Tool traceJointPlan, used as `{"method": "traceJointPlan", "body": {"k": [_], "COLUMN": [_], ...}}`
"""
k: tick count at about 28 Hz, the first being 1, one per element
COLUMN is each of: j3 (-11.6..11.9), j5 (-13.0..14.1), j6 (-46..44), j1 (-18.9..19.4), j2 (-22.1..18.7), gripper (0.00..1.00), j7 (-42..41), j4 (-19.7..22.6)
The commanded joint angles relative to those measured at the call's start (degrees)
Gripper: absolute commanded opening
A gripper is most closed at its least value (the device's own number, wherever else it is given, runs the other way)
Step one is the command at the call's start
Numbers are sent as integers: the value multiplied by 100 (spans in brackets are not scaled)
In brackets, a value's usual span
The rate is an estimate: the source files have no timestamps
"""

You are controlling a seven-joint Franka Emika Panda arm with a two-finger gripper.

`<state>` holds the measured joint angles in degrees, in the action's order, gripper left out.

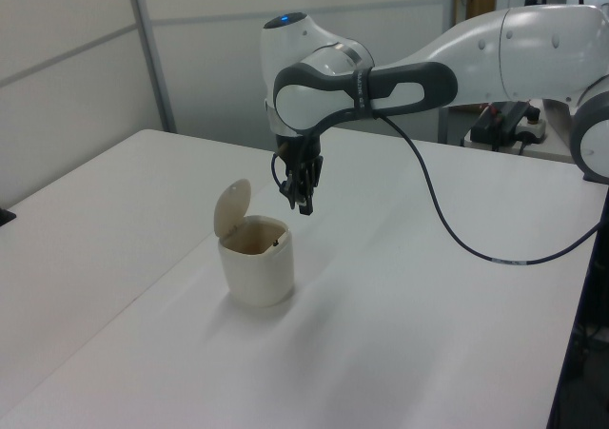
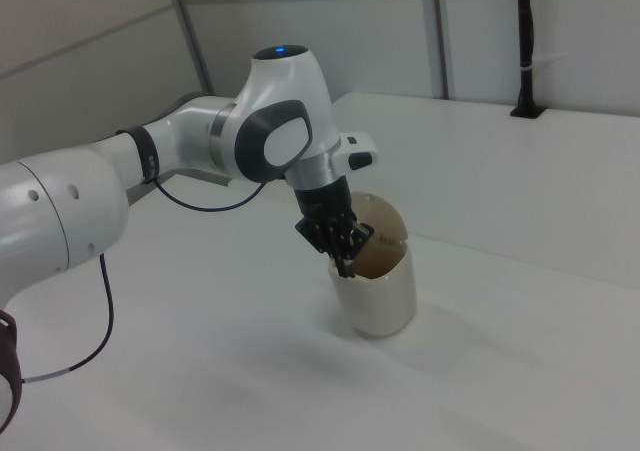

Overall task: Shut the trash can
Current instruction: 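Move the gripper toward the open lid of the cream trash can, then push the raised lid down onto the can with the gripper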

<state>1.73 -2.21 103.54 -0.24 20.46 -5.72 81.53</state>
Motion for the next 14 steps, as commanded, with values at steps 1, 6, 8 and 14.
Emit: {"method": "traceJointPlan", "body": {"k": [1,6,8,14], "j3": [3,-6,-32,-76], "j5": [1,80,89,247], "j6": [-159,122,482,1632], "j1": [-2,-2,-2,33], "j2": [-86,-77,-77,-16], "gripper": [0,0,0,0], "j7": [-114,185,290,370], "j4": [-31,-233,-304,-322]}}
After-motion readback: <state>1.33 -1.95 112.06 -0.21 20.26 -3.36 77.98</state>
